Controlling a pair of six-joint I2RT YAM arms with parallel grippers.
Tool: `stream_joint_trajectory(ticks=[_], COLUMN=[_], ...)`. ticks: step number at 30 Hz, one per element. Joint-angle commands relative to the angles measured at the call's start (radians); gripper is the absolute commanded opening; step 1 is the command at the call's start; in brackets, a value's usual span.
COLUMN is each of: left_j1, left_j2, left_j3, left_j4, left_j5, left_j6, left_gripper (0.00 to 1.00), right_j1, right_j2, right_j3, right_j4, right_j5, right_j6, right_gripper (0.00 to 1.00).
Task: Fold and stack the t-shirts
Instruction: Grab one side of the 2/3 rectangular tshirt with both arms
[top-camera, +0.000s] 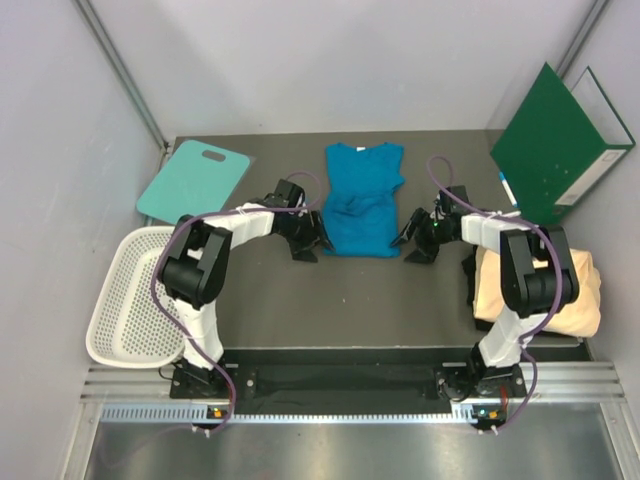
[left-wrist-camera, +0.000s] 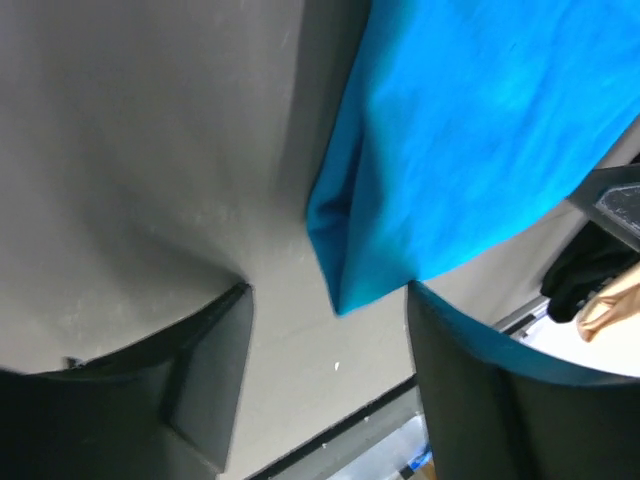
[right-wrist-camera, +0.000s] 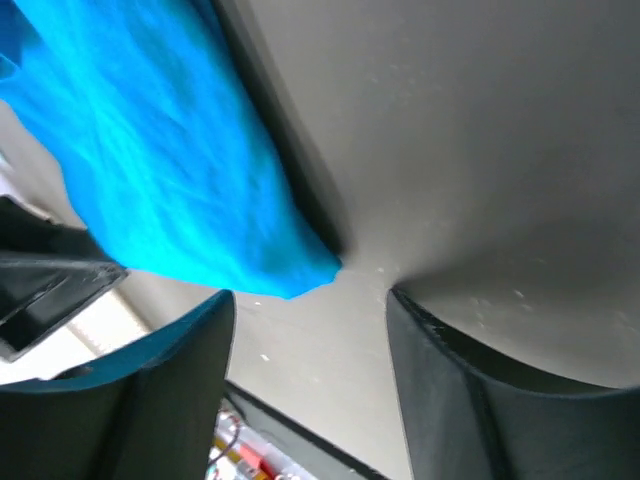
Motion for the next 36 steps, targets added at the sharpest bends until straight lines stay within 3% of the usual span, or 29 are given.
stream_joint_trajectory(ticks=[1,2,4,5,6,7,8,11,19,28,32,36], left_j1=[-0.003,-0.002,-0.003,-0.003,-0.003,-0.005,-0.005,-0.002,-0.008,-0.045,-0.051,-0.049], left_j2=[0.042,0.049,0.076,0.085,0.104,0.11,0.115,0.104,-0.081,-0.358,-0.444,-0.39], left_j3=[0.021,0.024,0.033,0.04,0.052,0.058,0.066,0.073,-0.006,-0.094,-0.051,0.073], left_j4=[0.088,0.093,0.116,0.116,0.115,0.115,0.115,0.087,0.027,-0.18,-0.249,-0.284], left_j5=[-0.02,-0.02,-0.007,-0.008,-0.01,-0.013,-0.016,-0.03,-0.024,-0.016,-0.027,-0.034], left_j6=[-0.02,-0.022,-0.028,-0.03,-0.034,-0.034,-0.034,-0.028,-0.025,-0.013,-0.002,0.033], left_gripper=[0.59,0.45,0.28,0.07,0.0,0.0,0.0,0.0,0.0,0.0,0.0,0.0], right_j1=[0.015,0.015,0.024,0.027,0.03,0.037,0.041,0.043,0.052,0.064,0.066,0.066], right_j2=[0.051,0.061,0.081,0.085,0.08,0.077,0.075,0.033,-0.158,-0.392,-0.506,-0.518], right_j3=[-0.015,-0.018,-0.029,-0.035,-0.058,-0.068,-0.074,-0.094,-0.091,-0.126,-0.12,-0.082], right_j4=[0.111,0.122,0.144,0.156,0.205,0.228,0.239,0.237,0.07,-0.221,-0.318,-0.318], right_j5=[-0.101,-0.107,-0.092,-0.083,-0.075,-0.075,-0.072,-0.057,-0.072,-0.117,-0.127,-0.127], right_j6=[0.087,0.096,0.102,0.11,0.121,0.134,0.134,0.128,-0.006,-0.14,-0.166,-0.168], right_gripper=[0.57,0.53,0.46,0.36,0.29,0.15,0.08,0.0,0.0,0.0,0.0,0.0])
